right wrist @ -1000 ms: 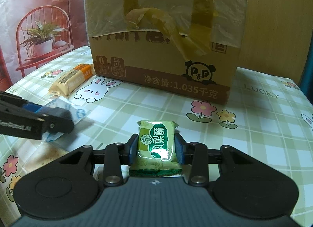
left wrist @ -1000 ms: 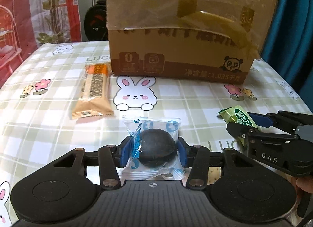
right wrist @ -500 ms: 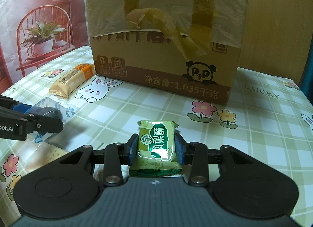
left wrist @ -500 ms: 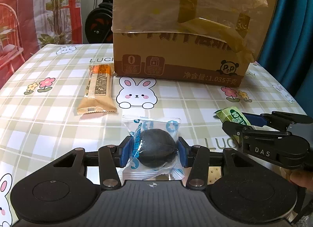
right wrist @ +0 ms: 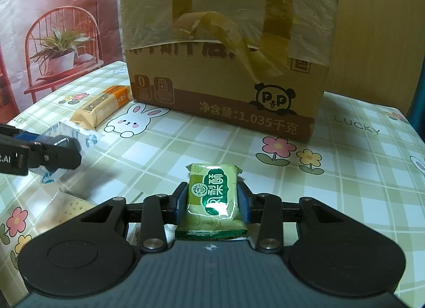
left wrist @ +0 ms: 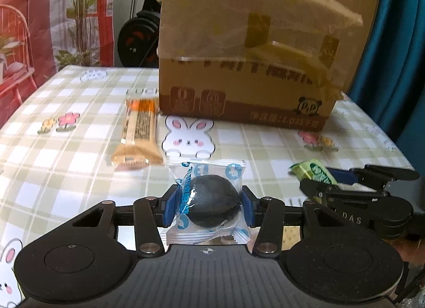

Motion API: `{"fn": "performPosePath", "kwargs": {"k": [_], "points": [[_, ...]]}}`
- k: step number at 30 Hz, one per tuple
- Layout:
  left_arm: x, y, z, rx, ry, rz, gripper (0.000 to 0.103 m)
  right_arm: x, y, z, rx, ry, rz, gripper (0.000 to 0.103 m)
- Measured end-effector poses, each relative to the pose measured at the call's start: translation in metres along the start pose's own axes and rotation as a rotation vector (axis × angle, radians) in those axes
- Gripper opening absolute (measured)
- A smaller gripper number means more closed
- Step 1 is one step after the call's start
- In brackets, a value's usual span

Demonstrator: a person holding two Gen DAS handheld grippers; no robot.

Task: Organize snacks
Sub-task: 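Carry the green packet and dark cake over the box and open both tools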

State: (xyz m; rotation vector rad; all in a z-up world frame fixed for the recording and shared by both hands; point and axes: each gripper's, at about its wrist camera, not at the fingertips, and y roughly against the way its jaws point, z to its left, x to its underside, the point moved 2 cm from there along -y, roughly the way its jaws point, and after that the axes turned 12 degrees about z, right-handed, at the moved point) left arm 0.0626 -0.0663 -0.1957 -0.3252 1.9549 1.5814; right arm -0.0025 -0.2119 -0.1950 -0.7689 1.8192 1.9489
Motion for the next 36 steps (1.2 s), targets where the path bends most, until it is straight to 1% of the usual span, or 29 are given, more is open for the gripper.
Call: {"fn": "performPosePath", "kwargs": {"k": [3,5,10,13,16,18,21,23,25,27,29,32,33,34,35,36], "points": [[-0.011,0.014,0.002,0.004,-0.012,-0.049,0.051,-0.001,0.013,-0.004,-0.020,-0.017,-0.042,0.041],[-0.019,0.026,0.001,0.002,-0.028,-0.092,0.051,-0.005,0.027,-0.008,-0.017,-0.026,-0.082,0.041],[-0.046,0.054,-0.002,0.051,-0.038,-0.191,0.051,-0.027,0.067,-0.020,-0.013,-0.038,-0.207,0.041],[-0.068,0.071,-0.007,0.066,-0.061,-0.261,0.051,-0.051,0.093,-0.025,-0.014,-0.038,-0.296,0.041],[-0.097,0.086,-0.011,0.050,-0.105,-0.347,0.051,-0.080,0.115,-0.028,-0.024,-0.009,-0.375,0.041],[-0.120,0.091,-0.013,0.052,-0.121,-0.388,0.051,-0.103,0.124,-0.029,-0.024,0.027,-0.400,0.041],[-0.154,0.092,-0.014,0.060,-0.129,-0.426,0.051,-0.138,0.128,-0.033,-0.016,0.055,-0.423,0.041],[-0.180,0.084,-0.019,0.052,-0.137,-0.432,0.051,-0.161,0.120,-0.037,0.008,0.052,-0.411,0.041],[-0.204,0.070,-0.025,0.040,-0.152,-0.404,0.051,-0.181,0.106,-0.046,0.028,0.019,-0.392,0.041],[-0.226,0.052,-0.032,0.033,-0.173,-0.374,0.051,-0.197,0.089,-0.056,0.045,-0.048,-0.358,0.041],[-0.242,0.032,-0.035,0.025,-0.161,-0.346,0.051,-0.205,0.075,-0.064,0.060,-0.097,-0.315,0.041],[-0.256,0.014,-0.030,0.029,-0.136,-0.317,0.052,-0.207,0.059,-0.072,0.078,-0.147,-0.271,0.041],[-0.257,0.010,-0.027,0.045,-0.137,-0.304,0.056,-0.207,0.057,-0.073,0.067,-0.159,-0.265,0.044],[-0.256,0.008,-0.025,0.061,-0.142,-0.289,0.063,-0.207,0.057,-0.074,0.055,-0.160,-0.266,0.048],[-0.255,0.006,-0.024,0.068,-0.146,-0.279,0.066,-0.205,0.058,-0.074,0.049,-0.155,-0.269,0.058],[-0.251,0.006,-0.020,0.069,-0.149,-0.280,0.071,-0.203,0.061,-0.073,0.038,-0.145,-0.279,0.061]]}}
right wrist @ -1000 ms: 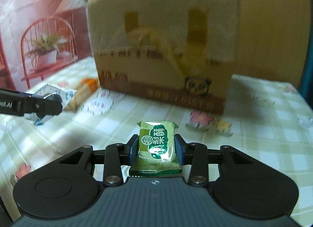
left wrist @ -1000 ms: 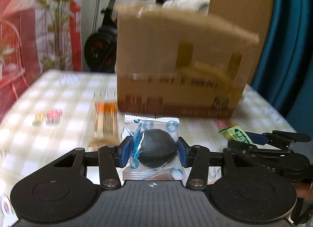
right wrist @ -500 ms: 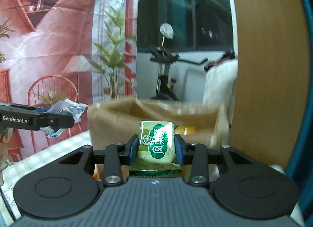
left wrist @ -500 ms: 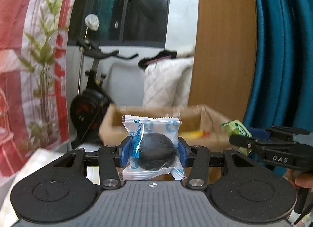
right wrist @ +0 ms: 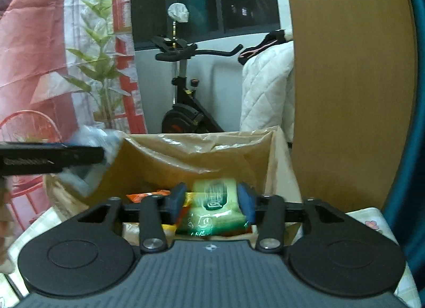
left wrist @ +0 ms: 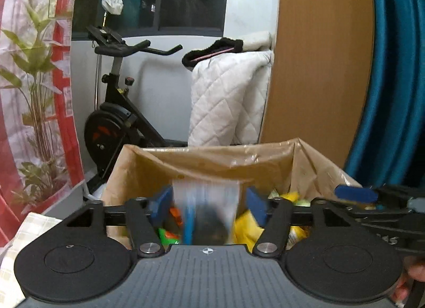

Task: Organize snacks
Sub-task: 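Carry the green packet and dark cake over the box and open both tools, then return both tools to the table and grasp the cracker packet with the right tool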

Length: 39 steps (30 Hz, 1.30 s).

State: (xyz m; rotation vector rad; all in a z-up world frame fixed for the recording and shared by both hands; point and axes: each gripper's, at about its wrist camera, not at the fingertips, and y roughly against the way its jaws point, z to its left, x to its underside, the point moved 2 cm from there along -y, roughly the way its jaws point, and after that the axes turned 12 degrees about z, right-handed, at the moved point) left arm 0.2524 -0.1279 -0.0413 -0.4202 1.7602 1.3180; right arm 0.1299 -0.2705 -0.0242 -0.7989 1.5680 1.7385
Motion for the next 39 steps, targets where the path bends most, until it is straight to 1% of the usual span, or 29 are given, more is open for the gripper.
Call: {"fn": "performPosePath", "kwargs": {"k": [2,5,9,11,12,14,16,18,20,23,26,28,31,33,36,39], "points": [[0.009,0.007,0.004,0.008,-0.001,0.003,0.072,0.002,0.010,0.001,-0.015,0.007,-0.006,0.063],[0.021,0.023,0.013,0.036,0.014,0.026,0.072,0.009,0.028,0.004,-0.065,0.019,-0.011,0.064],[0.039,0.053,0.021,0.058,0.029,0.033,0.072,0.022,0.049,0.005,-0.139,0.022,0.005,0.066],[0.055,0.071,0.022,0.029,0.040,0.031,0.072,0.032,0.061,0.006,-0.162,0.032,0.012,0.066],[0.062,0.079,0.022,0.032,0.051,0.032,0.072,0.038,0.066,0.008,-0.176,0.042,0.020,0.066],[0.082,0.092,0.024,0.074,0.077,0.035,0.072,0.049,0.073,0.012,-0.183,0.063,0.033,0.066],[0.101,0.098,0.024,0.073,0.078,0.049,0.072,0.065,0.077,0.016,-0.196,0.091,0.057,0.067],[0.120,0.100,0.024,0.051,0.061,0.074,0.072,0.083,0.075,0.021,-0.208,0.119,0.108,0.068],[0.138,0.096,0.026,0.036,0.051,0.116,0.072,0.105,0.068,0.027,-0.216,0.166,0.175,0.069],[0.160,0.092,0.034,0.032,0.075,0.172,0.072,0.138,0.053,0.042,-0.228,0.271,0.265,0.073],[0.173,0.090,0.042,0.023,0.097,0.203,0.072,0.169,0.038,0.059,-0.245,0.381,0.354,0.077],[0.181,0.090,0.045,0.023,0.108,0.217,0.072,0.187,0.034,0.071,-0.282,0.446,0.396,0.080],[0.187,0.090,0.048,0.028,0.122,0.234,0.072,0.204,0.031,0.086,-0.338,0.523,0.428,0.085],[0.191,0.090,0.049,0.031,0.127,0.243,0.072,0.211,0.029,0.095,-0.360,0.563,0.439,0.088],[0.195,0.090,0.046,0.032,0.128,0.249,0.072,0.220,0.022,0.106,-0.360,0.617,0.456,0.089],[0.197,0.090,0.047,0.031,0.133,0.248,0.072,0.226,0.008,0.115,-0.362,0.642,0.476,0.090]]}}
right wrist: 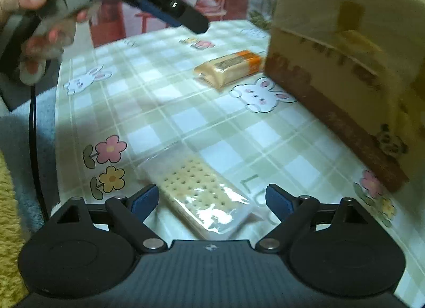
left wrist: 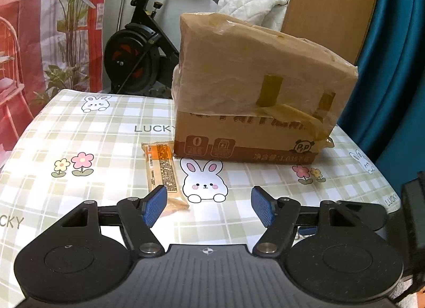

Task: Organize snacks
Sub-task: 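Return both tools to the table and grasp the cracker packet with the right tool, then grasp the orange-labelled bar with the left tool while the right holds the crackers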

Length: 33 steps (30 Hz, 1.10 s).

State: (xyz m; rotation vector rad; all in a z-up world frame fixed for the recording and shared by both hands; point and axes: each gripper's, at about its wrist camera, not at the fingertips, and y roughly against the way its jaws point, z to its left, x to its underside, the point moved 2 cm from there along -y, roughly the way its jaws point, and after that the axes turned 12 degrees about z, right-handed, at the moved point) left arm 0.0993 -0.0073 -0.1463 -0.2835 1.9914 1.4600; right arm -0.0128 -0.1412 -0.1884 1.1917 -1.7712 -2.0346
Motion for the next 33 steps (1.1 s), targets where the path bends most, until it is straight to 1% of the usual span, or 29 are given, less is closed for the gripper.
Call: {"fn": "performPosePath", "kwargs": {"k": [2,4,5,6,7,8,9,10,12,15,18,21,26,29,33], "points": [[0.001,0.000,0.001,-0.002,0.002,-0.002,0.072,-0.003,-0.008,-0.002,-0.007,-0.009,0.003,0.089],[0.001,-0.001,0.001,-0.007,0.003,-0.001,0.072,-0.005,-0.014,-0.007,-0.037,-0.040,-0.010,0.087],[0.002,-0.001,0.003,-0.009,0.005,0.000,0.072,-0.005,-0.013,-0.009,-0.043,-0.055,-0.023,0.082],[0.001,-0.001,0.003,-0.011,0.008,0.001,0.072,-0.004,-0.012,-0.011,-0.035,-0.059,-0.032,0.073],[0.001,-0.002,0.003,-0.014,0.009,0.001,0.072,-0.005,-0.011,-0.013,-0.033,-0.065,-0.040,0.068],[0.002,-0.002,0.004,-0.017,0.010,0.002,0.072,-0.004,-0.009,-0.016,-0.029,-0.075,-0.044,0.058],[0.002,-0.004,0.003,-0.021,0.012,0.003,0.072,-0.004,-0.008,-0.019,-0.023,-0.084,-0.045,0.051],[0.002,-0.005,0.004,-0.023,0.014,0.004,0.072,-0.004,-0.007,-0.022,-0.023,-0.092,-0.046,0.050],[0.001,-0.007,0.003,-0.025,0.021,0.004,0.072,-0.002,-0.006,-0.027,-0.009,-0.118,-0.050,0.050],[-0.001,-0.010,0.003,-0.036,0.023,0.006,0.072,0.003,-0.005,-0.039,0.024,-0.201,-0.076,0.049],[-0.006,-0.018,0.005,-0.055,0.019,0.005,0.072,0.007,-0.004,-0.049,0.079,-0.276,-0.092,0.049],[-0.014,-0.025,0.011,-0.061,0.044,0.011,0.072,0.009,-0.004,-0.058,0.132,-0.337,-0.103,0.049],[-0.022,-0.035,0.015,-0.076,0.049,0.012,0.072,0.018,-0.002,-0.071,0.193,-0.434,-0.131,0.049],[-0.024,-0.042,0.018,-0.089,0.047,0.020,0.072,0.021,-0.002,-0.074,0.198,-0.458,-0.149,0.049],[-0.027,-0.055,0.020,-0.104,0.047,0.035,0.072,0.024,-0.002,-0.072,0.209,-0.457,-0.171,0.049]]}}
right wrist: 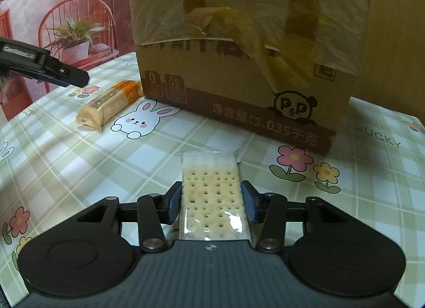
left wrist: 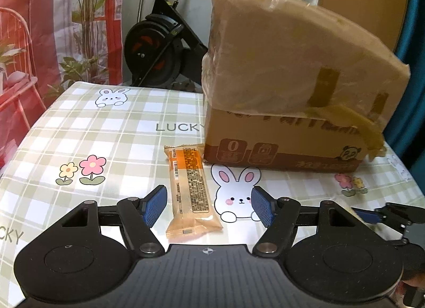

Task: Organize snacks
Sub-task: 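Grasp the orange-labelled bar with the left tool while the right holds the crackers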

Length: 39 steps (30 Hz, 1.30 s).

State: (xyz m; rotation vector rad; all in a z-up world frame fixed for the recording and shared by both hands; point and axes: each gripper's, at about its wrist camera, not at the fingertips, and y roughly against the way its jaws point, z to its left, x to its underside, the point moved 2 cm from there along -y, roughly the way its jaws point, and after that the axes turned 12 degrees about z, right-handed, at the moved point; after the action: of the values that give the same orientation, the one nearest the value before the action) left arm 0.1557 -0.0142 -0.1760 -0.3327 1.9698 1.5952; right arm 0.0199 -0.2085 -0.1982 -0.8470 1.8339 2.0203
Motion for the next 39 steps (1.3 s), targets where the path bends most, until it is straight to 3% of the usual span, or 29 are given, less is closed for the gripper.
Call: {"fn": "performPosePath", "kwargs": {"k": [17,24,26,27,28,39], "points": [[-0.015,-0.059,0.010,-0.053,0.075,0.054,0.072,0.004,0.000,0.002,0.012,0.007,-0.027,0.049],[-0.014,-0.068,0.005,-0.107,0.049,0.062,0.072,0.004,0.000,0.002,0.012,0.007,-0.027,0.049],[-0.012,-0.067,0.003,-0.126,0.034,0.060,0.068,0.004,0.000,0.002,0.012,0.007,-0.027,0.049],[-0.011,-0.066,0.001,-0.148,0.025,0.055,0.046,0.004,0.000,0.002,0.012,0.007,-0.027,0.049],[-0.010,-0.063,-0.001,-0.161,0.011,0.045,0.039,0.004,0.000,0.002,0.012,0.007,-0.027,0.049],[0.037,-0.011,0.001,-0.085,0.029,0.009,0.038,0.004,0.000,0.002,0.014,0.007,-0.026,0.049]]}}
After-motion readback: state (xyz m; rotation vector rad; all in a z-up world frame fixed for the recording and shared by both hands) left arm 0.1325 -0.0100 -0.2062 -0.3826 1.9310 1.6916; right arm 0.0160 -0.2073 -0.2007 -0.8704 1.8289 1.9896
